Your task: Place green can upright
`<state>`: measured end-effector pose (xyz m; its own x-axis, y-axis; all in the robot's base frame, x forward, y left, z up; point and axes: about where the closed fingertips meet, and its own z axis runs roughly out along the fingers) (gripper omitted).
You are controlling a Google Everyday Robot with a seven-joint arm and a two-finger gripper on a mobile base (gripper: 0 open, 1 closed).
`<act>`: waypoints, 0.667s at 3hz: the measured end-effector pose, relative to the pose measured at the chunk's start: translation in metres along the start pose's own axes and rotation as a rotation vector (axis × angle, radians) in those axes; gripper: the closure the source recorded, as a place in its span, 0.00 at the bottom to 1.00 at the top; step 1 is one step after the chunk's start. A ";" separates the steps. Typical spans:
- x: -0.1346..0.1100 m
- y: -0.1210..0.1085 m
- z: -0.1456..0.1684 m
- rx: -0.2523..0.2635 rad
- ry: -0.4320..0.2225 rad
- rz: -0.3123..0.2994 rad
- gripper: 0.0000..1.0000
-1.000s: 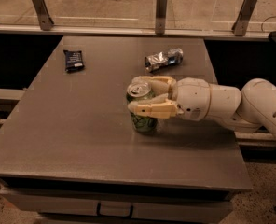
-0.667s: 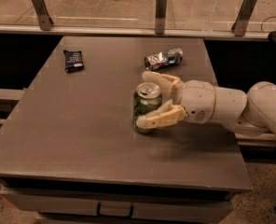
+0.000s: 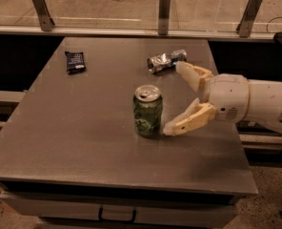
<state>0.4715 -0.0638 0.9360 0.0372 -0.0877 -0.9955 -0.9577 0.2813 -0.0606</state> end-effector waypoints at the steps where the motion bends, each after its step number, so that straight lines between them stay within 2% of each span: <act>1: -0.048 -0.006 -0.038 0.067 0.194 -0.052 0.00; 2: -0.108 -0.010 -0.068 0.135 0.403 -0.143 0.00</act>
Offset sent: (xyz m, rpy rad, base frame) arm -0.0073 -0.1368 0.2964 -0.6654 -0.2413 -0.3642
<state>0.4575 -0.1217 1.0486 0.0270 -0.4928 -0.8697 -0.9043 0.3588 -0.2314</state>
